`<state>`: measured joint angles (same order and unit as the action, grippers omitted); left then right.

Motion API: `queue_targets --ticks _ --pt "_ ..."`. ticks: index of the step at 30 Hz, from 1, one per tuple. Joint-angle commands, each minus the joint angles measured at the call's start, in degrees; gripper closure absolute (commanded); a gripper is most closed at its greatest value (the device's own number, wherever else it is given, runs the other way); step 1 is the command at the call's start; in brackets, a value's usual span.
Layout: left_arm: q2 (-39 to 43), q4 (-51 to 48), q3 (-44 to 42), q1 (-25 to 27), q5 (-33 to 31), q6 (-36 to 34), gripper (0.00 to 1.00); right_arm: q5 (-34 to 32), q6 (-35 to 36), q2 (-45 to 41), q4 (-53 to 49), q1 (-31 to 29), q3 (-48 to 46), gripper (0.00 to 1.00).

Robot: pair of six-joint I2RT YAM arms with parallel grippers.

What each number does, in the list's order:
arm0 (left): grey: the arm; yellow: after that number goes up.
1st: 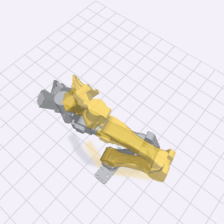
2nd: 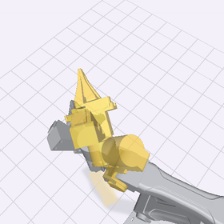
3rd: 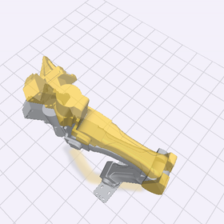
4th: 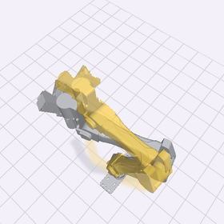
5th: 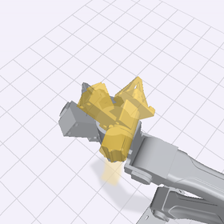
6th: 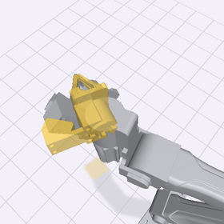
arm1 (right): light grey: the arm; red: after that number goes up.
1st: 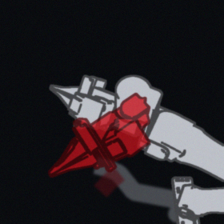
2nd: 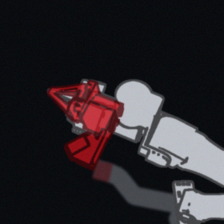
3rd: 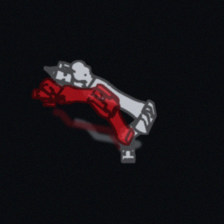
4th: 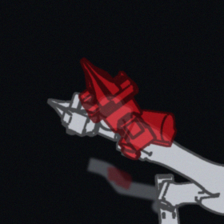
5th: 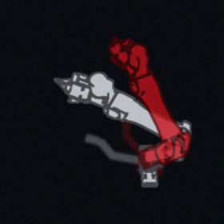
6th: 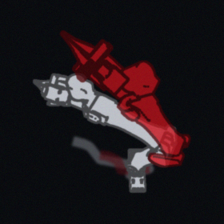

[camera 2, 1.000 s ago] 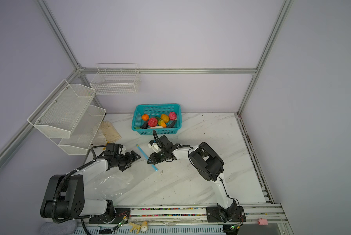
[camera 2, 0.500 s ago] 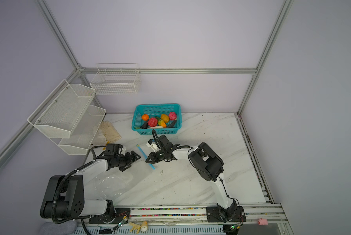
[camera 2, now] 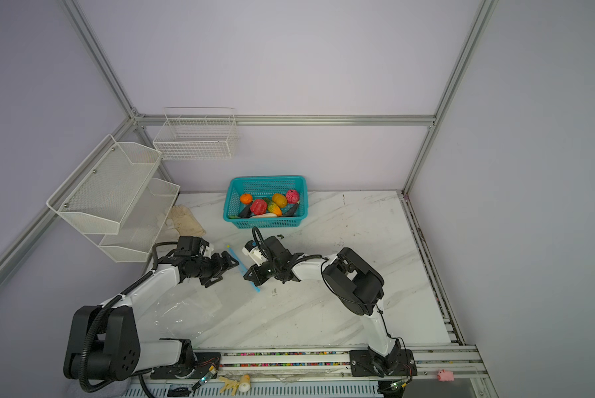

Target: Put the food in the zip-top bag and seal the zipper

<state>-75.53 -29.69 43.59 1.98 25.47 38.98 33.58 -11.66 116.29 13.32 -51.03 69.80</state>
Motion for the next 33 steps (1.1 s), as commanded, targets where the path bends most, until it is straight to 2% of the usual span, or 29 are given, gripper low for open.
queue_targets --ticks 1,10,14,22,30,33 --pt "0.5 -4.4 7.2 0.1 -0.2 -0.6 0.13 -5.5 3.8 -3.7 4.9 -0.9 -2.0 1.0" --pt "-0.7 -5.0 9.5 0.3 -0.2 -0.8 0.33 -14.2 6.0 -5.9 6.4 -2.9 -3.5 1.0" --pt "-2.6 -5.0 11.3 0.4 1.1 -0.9 0.38 -16.4 7.1 -5.9 5.9 -3.7 -3.4 1.0" --pt "-5.0 -4.9 14.3 2.0 0.1 -1.4 0.42 -18.2 7.3 -5.7 6.0 -4.6 -2.9 1.0" --pt "-9.0 -5.0 14.8 2.2 -0.4 -2.2 0.64 -18.9 8.0 -5.7 5.5 -5.0 -2.6 1.0" --pt "-9.7 -4.9 15.3 2.2 -0.4 -2.3 0.67 -19.1 8.0 -5.8 5.6 -5.1 -2.7 1.0"
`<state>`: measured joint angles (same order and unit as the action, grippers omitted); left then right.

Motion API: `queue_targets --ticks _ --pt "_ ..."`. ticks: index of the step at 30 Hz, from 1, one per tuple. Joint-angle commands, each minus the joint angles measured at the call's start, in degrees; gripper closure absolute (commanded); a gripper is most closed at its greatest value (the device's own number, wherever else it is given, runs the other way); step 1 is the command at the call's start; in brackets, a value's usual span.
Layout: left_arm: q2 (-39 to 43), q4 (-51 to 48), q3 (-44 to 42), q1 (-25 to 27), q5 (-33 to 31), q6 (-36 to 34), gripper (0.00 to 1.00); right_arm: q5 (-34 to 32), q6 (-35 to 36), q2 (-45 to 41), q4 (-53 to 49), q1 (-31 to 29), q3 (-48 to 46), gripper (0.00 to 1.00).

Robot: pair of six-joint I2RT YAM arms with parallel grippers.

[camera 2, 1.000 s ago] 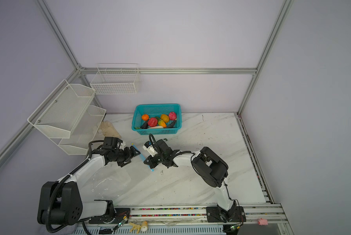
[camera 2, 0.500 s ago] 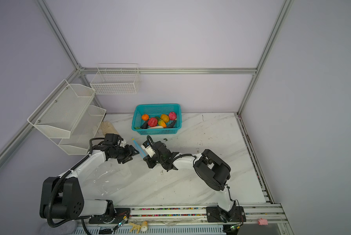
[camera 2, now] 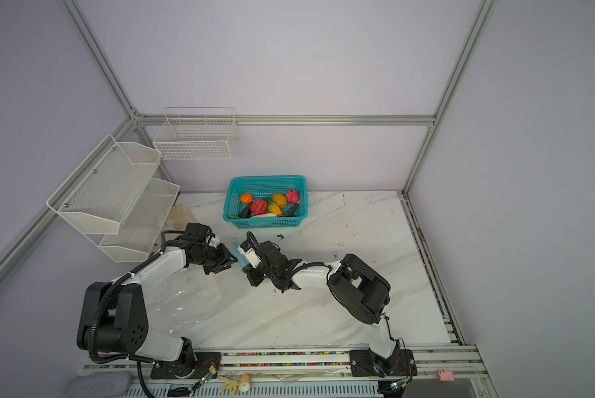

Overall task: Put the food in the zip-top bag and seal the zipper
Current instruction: 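Hold the zipper with the left gripper while the right gripper pulls the top lip open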

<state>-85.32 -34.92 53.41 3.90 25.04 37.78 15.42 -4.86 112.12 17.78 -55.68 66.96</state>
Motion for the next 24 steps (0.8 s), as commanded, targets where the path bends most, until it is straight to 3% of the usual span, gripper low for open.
queue_targets --ticks 1,16,19,24 --pt "0.0 0.3 5.6 0.4 0.3 -1.1 0.68 -1.0 1.2 -1.6 1.1 -0.5 0.1 1.0" --pt "0.6 0.2 7.3 1.2 -0.4 -1.3 0.53 -2.7 1.9 -0.2 0.9 -2.4 1.1 1.0" --pt "-0.8 0.2 7.3 1.2 -0.6 -1.6 0.54 -3.7 2.3 -0.3 0.9 -2.8 1.2 1.0" --pt "-2.8 -0.1 7.5 1.2 -0.8 -2.2 0.64 -5.3 3.1 -0.4 0.6 -3.5 1.3 1.0"
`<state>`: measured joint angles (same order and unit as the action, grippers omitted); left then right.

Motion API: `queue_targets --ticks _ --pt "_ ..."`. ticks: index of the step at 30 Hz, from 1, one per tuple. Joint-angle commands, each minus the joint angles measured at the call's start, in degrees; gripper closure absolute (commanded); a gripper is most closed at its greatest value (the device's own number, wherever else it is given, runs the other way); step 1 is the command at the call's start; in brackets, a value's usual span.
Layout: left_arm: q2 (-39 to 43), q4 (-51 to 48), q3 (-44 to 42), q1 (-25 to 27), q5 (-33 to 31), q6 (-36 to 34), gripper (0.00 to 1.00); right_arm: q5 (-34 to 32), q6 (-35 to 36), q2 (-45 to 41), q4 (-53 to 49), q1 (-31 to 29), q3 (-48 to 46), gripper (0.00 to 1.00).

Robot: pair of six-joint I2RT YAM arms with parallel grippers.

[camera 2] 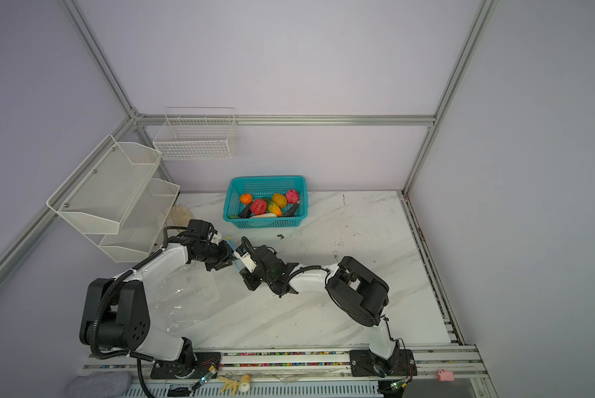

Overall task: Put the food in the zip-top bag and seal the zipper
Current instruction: 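Hold the zipper with the left gripper while the right gripper pulls the top lip open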

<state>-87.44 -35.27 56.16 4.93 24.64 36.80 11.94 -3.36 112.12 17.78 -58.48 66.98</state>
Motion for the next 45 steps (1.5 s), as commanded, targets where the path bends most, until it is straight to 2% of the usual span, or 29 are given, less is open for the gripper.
queue_targets --ticks 1,14,22,32,38,40,45 --pt "-0.7 0.0 4.9 0.2 -0.8 -1.4 0.66 -2.0 1.7 -0.3 0.5 -0.8 1.4 1.0" --pt "-1.2 -1.4 5.9 0.6 -2.1 -2.6 0.82 -3.7 2.8 0.3 -0.2 -2.2 2.9 1.0" --pt "-0.5 -2.4 6.5 0.7 -3.0 -3.2 0.98 -3.7 3.2 0.7 -0.5 -2.4 3.8 1.0" --pt "2.0 -4.1 7.8 0.7 -4.5 -4.1 1.0 -3.5 2.2 0.9 -0.9 -2.4 4.4 1.0" --pt "3.5 -5.0 8.6 0.7 -4.5 -6.3 1.0 -4.8 -1.7 -2.2 -2.9 -2.2 5.0 0.62" --pt "4.0 -5.1 8.6 0.7 -4.7 -6.9 1.0 -4.3 -2.7 -3.7 -2.9 -1.8 4.7 0.54" --pt "4.0 -6.0 9.4 0.7 -5.1 -8.3 1.0 -2.1 -5.7 -7.7 -4.2 -1.0 4.1 0.43"
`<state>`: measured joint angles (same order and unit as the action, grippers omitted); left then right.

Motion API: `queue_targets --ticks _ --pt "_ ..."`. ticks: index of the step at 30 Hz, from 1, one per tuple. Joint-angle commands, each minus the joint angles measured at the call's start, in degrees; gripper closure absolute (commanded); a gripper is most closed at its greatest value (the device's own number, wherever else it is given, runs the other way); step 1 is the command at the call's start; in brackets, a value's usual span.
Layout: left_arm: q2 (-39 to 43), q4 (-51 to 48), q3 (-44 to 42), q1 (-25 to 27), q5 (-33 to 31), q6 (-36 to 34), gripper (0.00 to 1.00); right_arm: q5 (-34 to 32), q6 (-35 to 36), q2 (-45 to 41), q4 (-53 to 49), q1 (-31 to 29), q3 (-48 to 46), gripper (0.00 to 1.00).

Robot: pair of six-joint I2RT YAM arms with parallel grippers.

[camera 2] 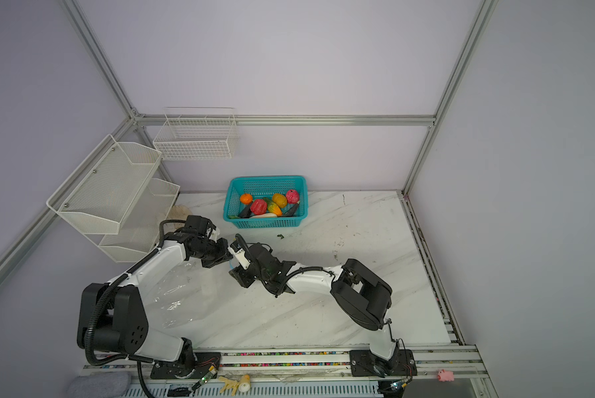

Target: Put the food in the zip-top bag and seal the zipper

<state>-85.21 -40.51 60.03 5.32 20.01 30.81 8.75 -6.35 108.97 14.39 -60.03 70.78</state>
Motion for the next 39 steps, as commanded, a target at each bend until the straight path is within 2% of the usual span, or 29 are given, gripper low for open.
queue_targets --ticks 1,5,10,14,15,22,28,33,35,39 --pt "1.9 -0.9 5.7 0.3 -0.6 -2.6 1.0 1.3 -3.5 -5.3 -0.9 0.8 -0.1 0.41" --pt "3.0 -2.6 7.2 0.5 -2.2 -4.6 1.0 2.4 -9.1 -7.1 -1.2 3.7 -1.4 0.37" --pt "3.7 -5.1 10.2 1.5 -3.5 -6.3 1.0 9.0 -15.3 -3.1 -2.0 8.7 0.4 0.37" --pt "3.7 -7.4 13.0 3.3 -5.3 -7.8 1.0 10.2 -15.5 1.6 -6.8 9.2 5.2 0.37" --pt "5.5 -8.1 13.7 3.7 -5.9 -8.2 1.0 10.8 -15.5 2.5 -7.3 9.3 6.1 0.37" --pt "4.7 -13.2 18.4 6.7 -10.7 -11.8 1.0 13.1 -15.5 5.9 -9.3 9.8 9.6 0.38" --pt "4.7 -14.7 19.7 8.3 -12.6 -12.9 1.0 13.3 -16.1 1.5 -10.4 13.5 6.7 0.38" --pt "1.8 -14.7 20.0 9.3 -13.0 -12.7 1.0 13.5 -21.1 0.0 -17.0 15.3 8.3 0.39" --pt "1.4 -14.7 20.3 9.7 -13.3 -12.5 1.0 15.6 -22.8 0.9 -19.2 15.3 9.8 0.42" --pt "0.4 -14.6 20.7 10.7 -13.9 -12.0 1.0 20.2 -25.0 0.0 -17.0 15.3 8.9 0.42"
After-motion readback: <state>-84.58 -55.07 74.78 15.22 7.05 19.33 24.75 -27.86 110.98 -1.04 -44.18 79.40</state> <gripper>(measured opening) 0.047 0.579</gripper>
